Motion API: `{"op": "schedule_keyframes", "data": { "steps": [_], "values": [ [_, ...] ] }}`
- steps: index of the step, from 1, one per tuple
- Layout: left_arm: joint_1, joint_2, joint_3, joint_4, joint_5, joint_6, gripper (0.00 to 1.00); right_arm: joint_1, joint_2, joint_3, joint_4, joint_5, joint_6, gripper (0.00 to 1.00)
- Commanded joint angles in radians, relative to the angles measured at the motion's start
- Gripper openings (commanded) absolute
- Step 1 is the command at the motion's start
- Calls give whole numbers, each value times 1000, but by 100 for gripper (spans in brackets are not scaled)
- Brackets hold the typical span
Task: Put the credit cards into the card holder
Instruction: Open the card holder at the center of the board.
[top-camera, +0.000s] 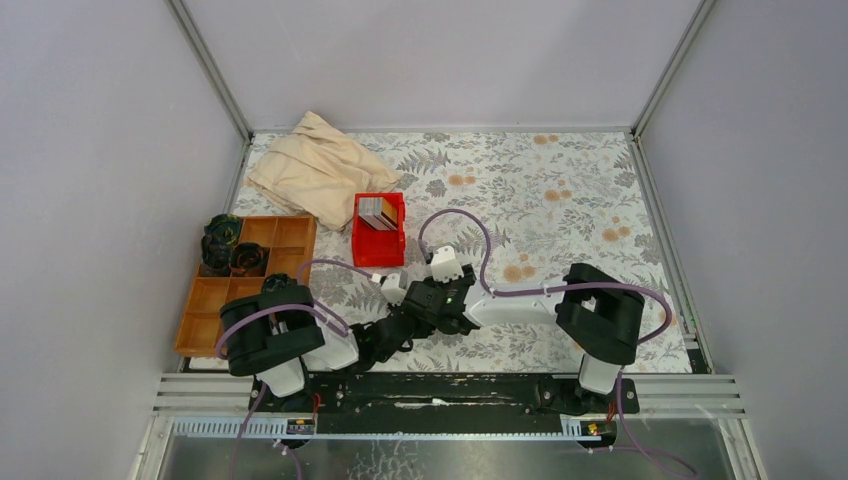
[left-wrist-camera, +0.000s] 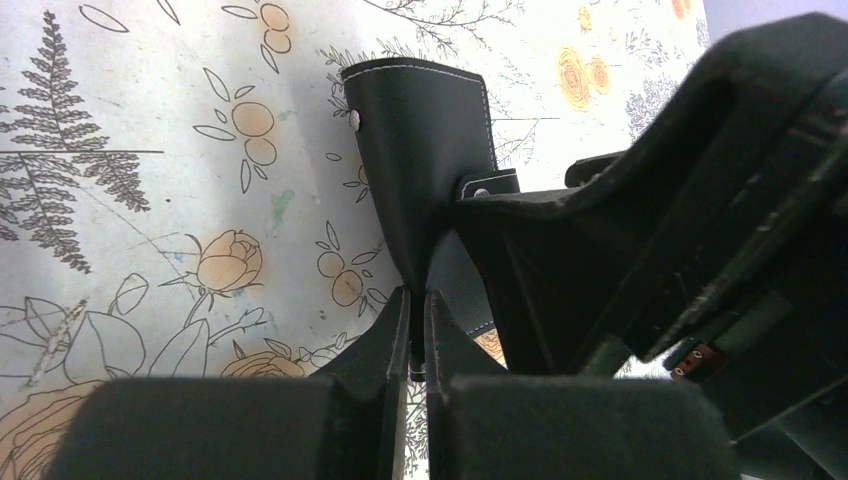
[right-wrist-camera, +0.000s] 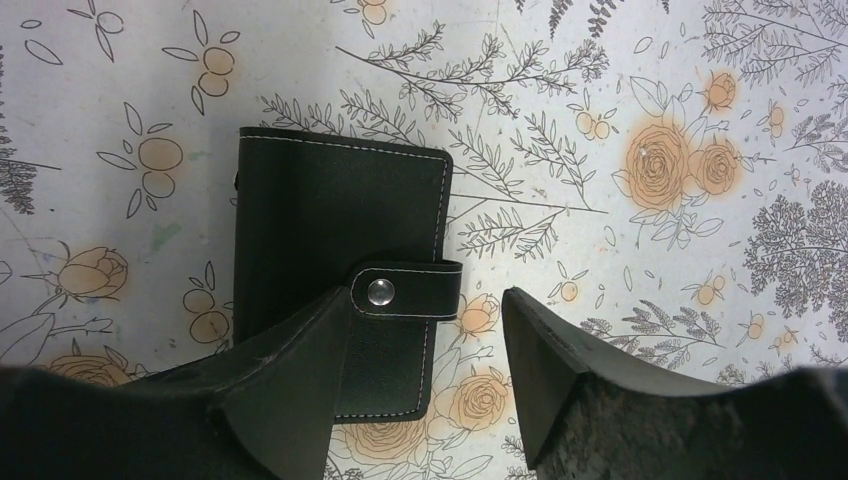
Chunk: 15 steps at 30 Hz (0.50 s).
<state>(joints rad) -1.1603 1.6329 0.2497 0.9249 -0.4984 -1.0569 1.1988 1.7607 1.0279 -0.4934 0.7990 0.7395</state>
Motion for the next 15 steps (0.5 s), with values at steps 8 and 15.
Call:
{"op": "schedule_keyframes", "data": {
  "steps": [8, 15],
  "values": [
    [-4, -49, -13, -3, -24, 2, 0, 32, 88, -22, -7, 128, -42, 63],
    [-3, -69, -19, -13, -30, -3, 0, 45, 142, -20, -89, 241, 39, 60]
  ]
}}
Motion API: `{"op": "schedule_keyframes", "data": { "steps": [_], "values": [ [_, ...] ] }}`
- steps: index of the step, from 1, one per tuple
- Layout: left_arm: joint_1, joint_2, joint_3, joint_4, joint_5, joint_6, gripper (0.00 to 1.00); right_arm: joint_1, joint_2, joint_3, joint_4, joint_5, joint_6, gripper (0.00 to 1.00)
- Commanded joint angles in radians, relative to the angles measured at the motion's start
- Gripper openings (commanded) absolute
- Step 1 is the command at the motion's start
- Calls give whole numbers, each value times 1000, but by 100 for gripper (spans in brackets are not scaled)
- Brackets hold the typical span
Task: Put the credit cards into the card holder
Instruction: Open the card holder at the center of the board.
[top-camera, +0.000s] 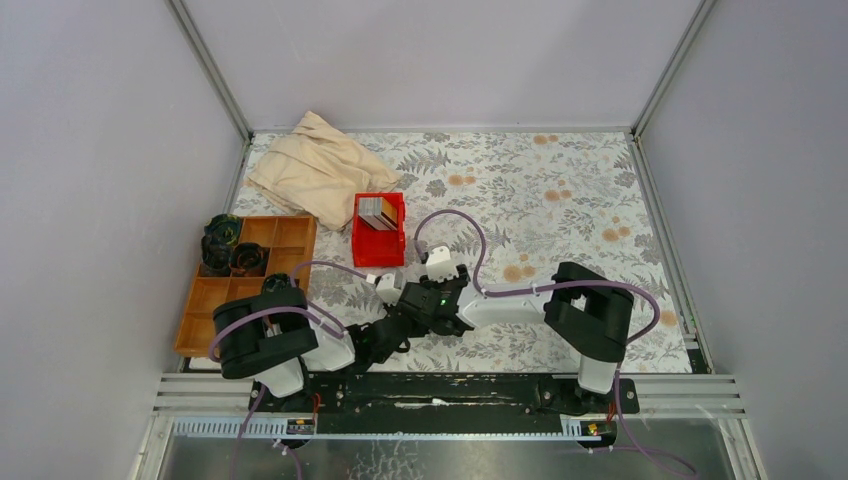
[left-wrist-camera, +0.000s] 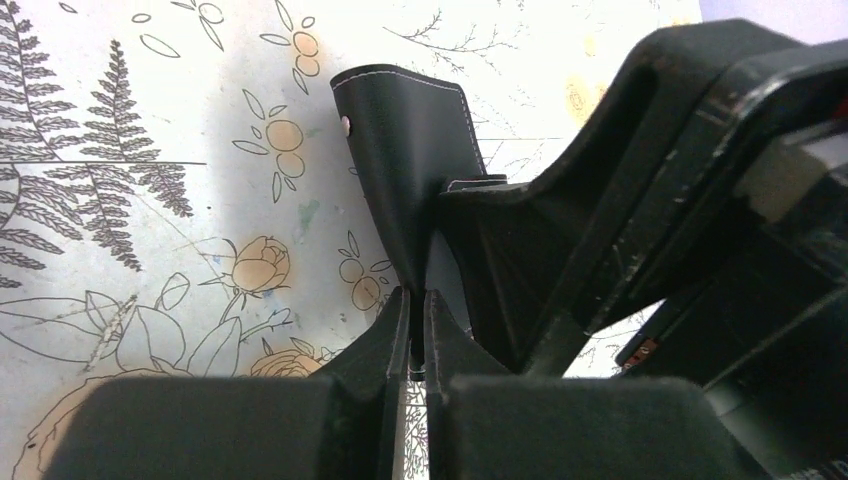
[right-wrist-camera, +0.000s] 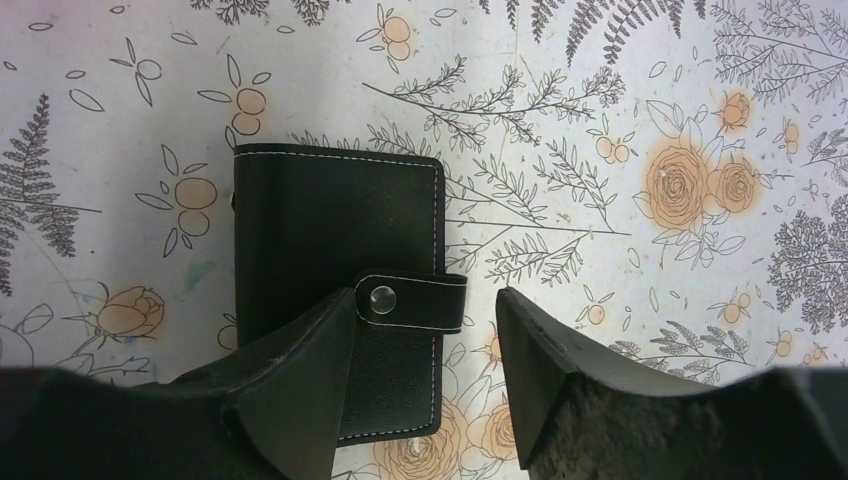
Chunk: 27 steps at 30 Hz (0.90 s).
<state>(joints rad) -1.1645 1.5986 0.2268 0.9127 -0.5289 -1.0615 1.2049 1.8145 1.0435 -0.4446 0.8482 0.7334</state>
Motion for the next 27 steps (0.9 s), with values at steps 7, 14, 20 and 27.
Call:
{"op": "schedule_keyframes", "data": {
  "steps": [7, 14, 20, 27],
  "values": [
    [2, -35, 3, -3, 3, -2, 1, 39, 150, -19, -152, 210, 50, 60],
    [1, -43, 5, -12, 0, 4, 1, 36, 148, -46, -82, 169, 18, 48],
    [0, -44, 6, -18, 0, 5, 1, 28, 122, -74, -40, 127, -4, 35],
    [-1, -46, 5, -29, -7, 3, 1, 9, 48, -132, 17, 77, -4, 18]
  ]
}}
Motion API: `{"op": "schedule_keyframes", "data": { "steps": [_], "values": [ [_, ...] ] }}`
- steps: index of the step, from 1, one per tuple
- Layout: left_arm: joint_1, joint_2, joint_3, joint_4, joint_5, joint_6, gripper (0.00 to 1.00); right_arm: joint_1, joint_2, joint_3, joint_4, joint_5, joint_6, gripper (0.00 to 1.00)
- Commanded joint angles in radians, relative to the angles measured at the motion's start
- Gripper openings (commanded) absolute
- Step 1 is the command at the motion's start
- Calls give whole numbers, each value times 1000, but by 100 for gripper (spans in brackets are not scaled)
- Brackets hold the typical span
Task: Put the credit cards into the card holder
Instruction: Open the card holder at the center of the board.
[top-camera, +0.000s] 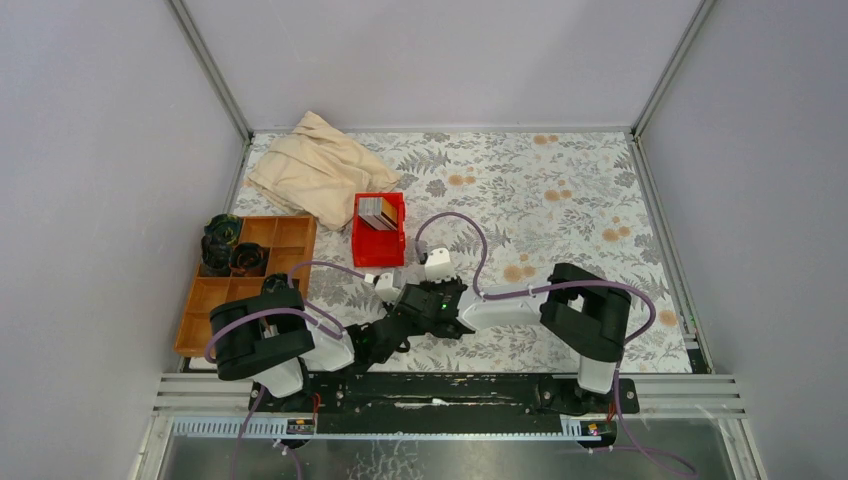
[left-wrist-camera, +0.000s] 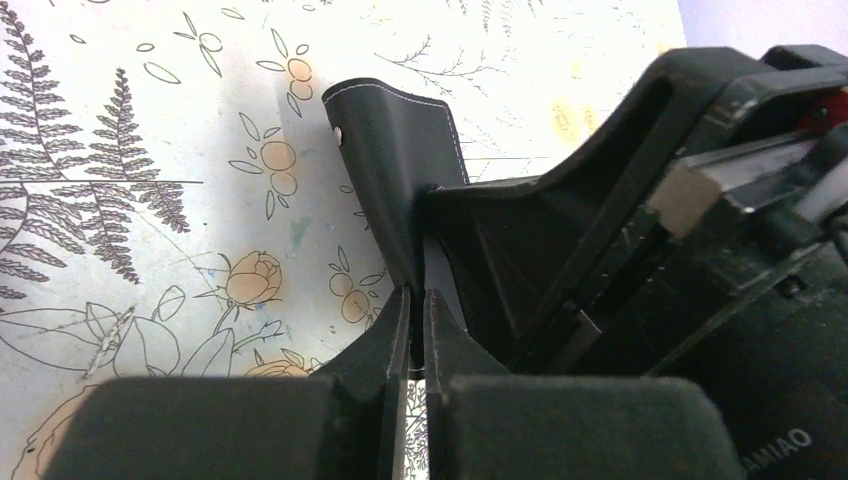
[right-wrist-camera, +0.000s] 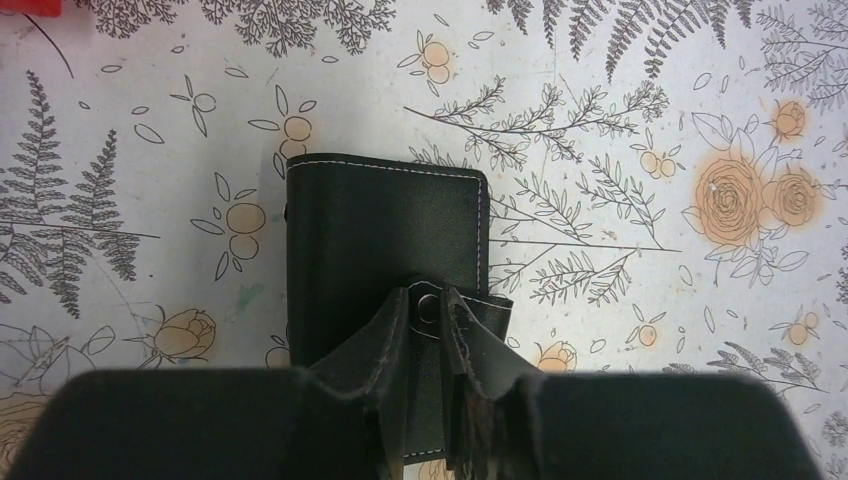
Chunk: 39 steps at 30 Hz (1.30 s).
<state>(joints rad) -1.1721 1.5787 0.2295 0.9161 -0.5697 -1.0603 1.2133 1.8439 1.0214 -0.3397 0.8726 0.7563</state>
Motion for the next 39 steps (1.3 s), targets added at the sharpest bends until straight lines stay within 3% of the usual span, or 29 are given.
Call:
{"op": "schedule_keyframes", "data": {
  "steps": [1, 7, 16, 21, 28, 36, 39],
  "values": [
    [7, -25, 1, -36, 32, 0, 1, 0, 1, -121, -80, 48, -22, 15],
    [4, -7, 4, -50, 21, -17, 1, -19, -120, -194, -19, 9, -4, 1],
    [-2, -2, 12, -121, -18, -57, 2, -64, -262, -296, 53, -41, 35, 0],
    [-4, -53, 41, -232, -54, -74, 28, -125, -330, -333, 72, -63, 49, 1],
    [-3, -158, 100, -393, -115, -39, 54, -191, -360, -345, 92, -74, 63, 2],
    [-3, -278, 149, -508, -166, 38, 58, -246, -352, -318, 143, -124, 16, 4],
    [-7, -292, 129, -513, -135, 31, 55, -247, -351, -305, 146, -133, 6, 17]
  ]
}}
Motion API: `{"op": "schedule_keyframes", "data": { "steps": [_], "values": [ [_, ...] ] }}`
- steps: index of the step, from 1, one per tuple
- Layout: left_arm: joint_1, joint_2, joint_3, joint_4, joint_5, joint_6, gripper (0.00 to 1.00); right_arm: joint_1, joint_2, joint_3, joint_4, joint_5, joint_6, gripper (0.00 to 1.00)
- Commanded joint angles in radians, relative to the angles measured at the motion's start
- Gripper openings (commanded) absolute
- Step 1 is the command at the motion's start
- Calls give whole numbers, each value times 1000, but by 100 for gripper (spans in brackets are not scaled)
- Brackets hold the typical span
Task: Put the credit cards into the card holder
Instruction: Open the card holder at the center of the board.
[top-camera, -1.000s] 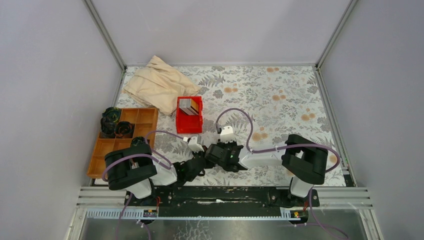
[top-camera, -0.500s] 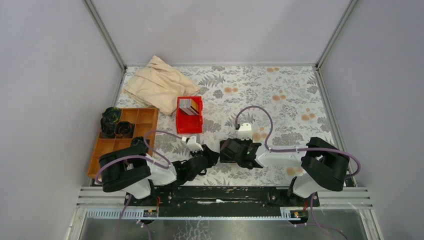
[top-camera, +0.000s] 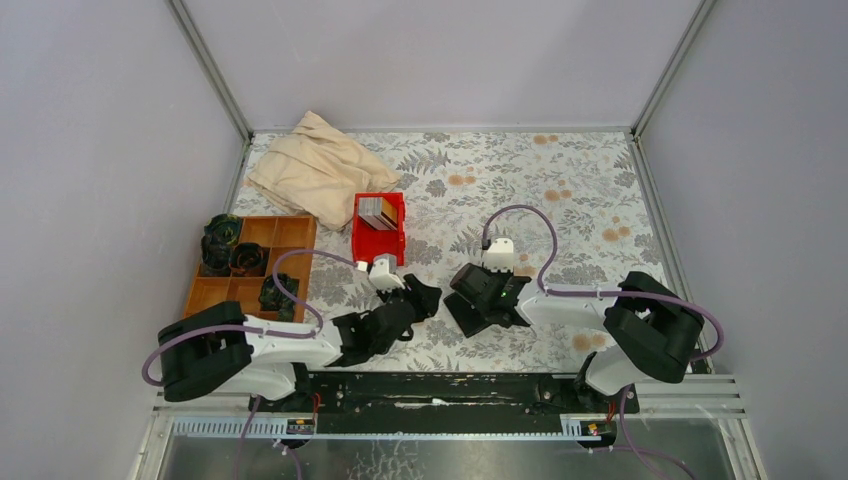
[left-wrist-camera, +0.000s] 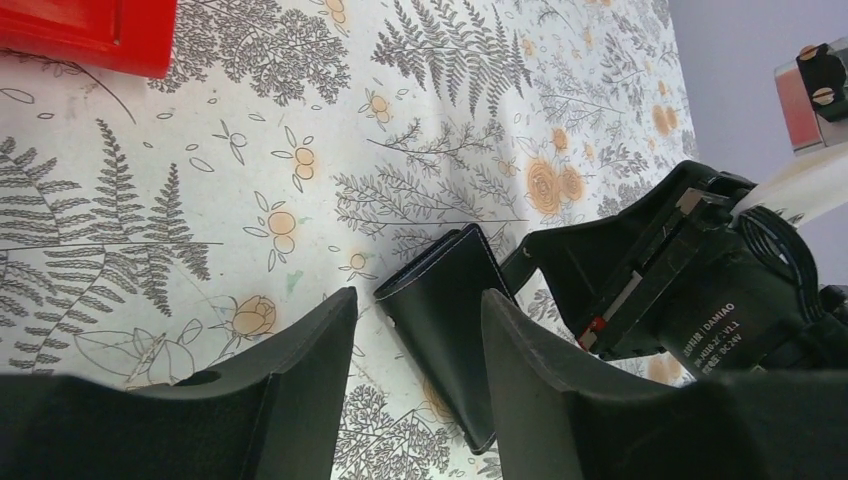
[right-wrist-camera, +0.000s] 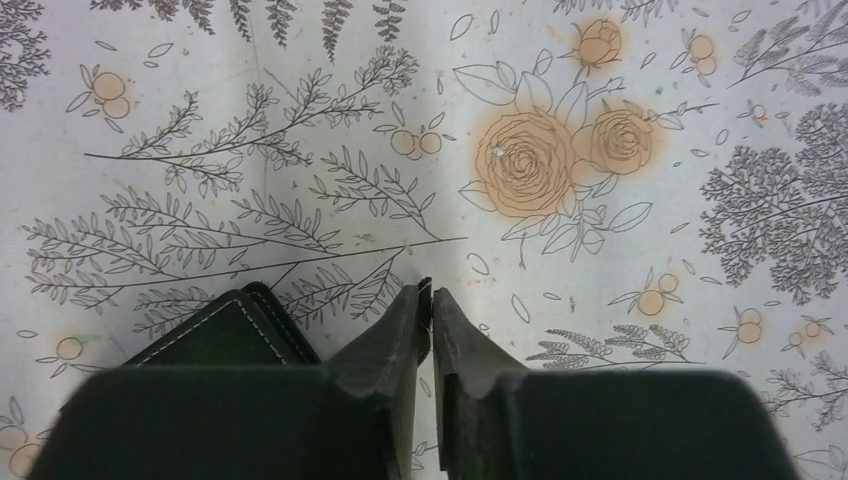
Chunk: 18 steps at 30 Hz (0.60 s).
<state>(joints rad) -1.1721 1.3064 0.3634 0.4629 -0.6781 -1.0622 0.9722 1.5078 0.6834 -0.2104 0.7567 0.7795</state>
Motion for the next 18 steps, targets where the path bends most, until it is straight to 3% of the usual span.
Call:
{"op": "schedule_keyframes", "data": {
  "steps": [1, 4, 6, 10, 15, 18],
  "values": [
    [-9, -20, -15, -57, -14, 28, 53, -5, -20, 34, 18, -18, -19, 24],
    [-48, -24, -34, -66, -15, 16, 47, -5, -46, 41, 16, -23, -41, 40],
    [-106, -28, -35, -82, -37, 8, 41, -4, -73, 44, 16, -25, -58, 44],
    [-194, 4, -1, -135, -77, -12, 35, 7, -141, 45, -4, -23, -71, 47],
    [-227, 87, 32, -138, -79, -30, 28, 52, -205, 59, -92, 17, -41, 47],
    [-234, 131, 45, -139, -73, -46, 26, 91, -227, 54, -148, 35, 11, 41]
  ]
}}
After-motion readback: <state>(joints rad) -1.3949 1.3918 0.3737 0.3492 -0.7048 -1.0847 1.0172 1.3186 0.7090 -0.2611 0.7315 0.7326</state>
